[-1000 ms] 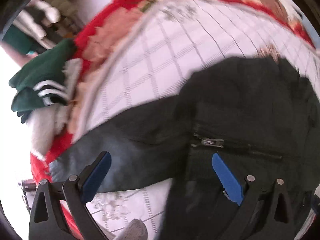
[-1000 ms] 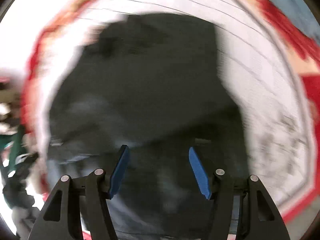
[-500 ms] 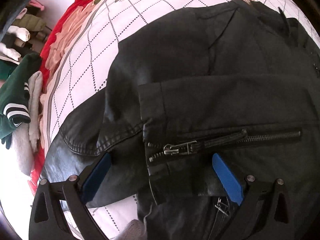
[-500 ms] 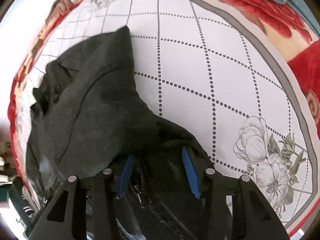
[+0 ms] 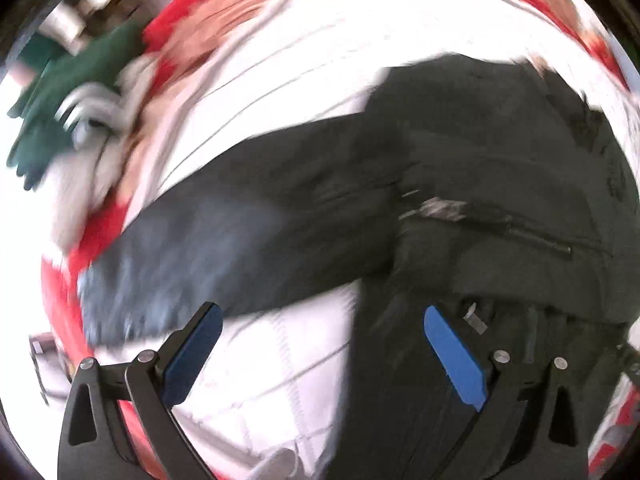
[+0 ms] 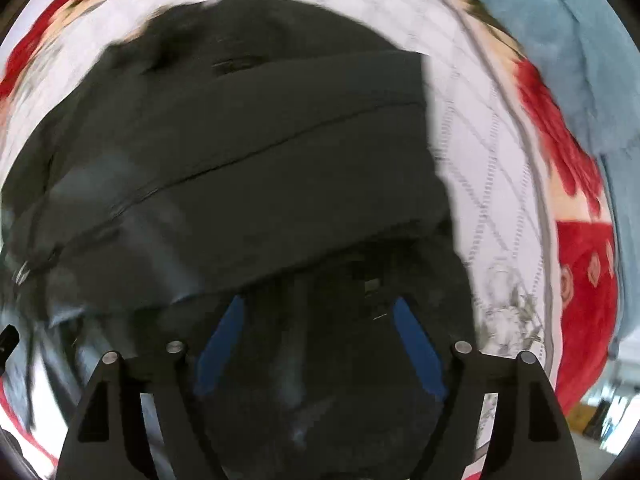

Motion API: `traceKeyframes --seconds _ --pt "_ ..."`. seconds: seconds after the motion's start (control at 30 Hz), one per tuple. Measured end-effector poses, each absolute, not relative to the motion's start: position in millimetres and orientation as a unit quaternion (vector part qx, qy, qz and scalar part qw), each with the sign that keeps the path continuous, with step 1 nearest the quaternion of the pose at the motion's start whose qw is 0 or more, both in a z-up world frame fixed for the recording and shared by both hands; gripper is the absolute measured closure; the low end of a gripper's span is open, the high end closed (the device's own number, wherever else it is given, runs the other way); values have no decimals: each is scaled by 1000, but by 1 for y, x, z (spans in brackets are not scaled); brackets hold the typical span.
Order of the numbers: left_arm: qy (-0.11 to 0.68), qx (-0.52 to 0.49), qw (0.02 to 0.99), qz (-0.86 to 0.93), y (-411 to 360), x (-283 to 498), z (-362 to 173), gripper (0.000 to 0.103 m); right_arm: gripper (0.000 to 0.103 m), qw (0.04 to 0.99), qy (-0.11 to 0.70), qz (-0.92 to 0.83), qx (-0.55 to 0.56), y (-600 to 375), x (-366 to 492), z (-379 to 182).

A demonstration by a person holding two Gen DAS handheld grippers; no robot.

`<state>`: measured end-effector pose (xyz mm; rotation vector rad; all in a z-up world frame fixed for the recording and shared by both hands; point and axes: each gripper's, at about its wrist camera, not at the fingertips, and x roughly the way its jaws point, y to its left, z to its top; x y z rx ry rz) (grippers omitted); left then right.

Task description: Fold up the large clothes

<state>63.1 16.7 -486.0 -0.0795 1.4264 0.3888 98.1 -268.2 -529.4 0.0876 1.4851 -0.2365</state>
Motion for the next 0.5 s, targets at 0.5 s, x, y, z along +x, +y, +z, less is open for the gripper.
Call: traceKeyframes --seconds 0.5 --pt "588 -414 646 257 188 -93 -514 2 23 753 657 -28 -5 -237 -17 -493"
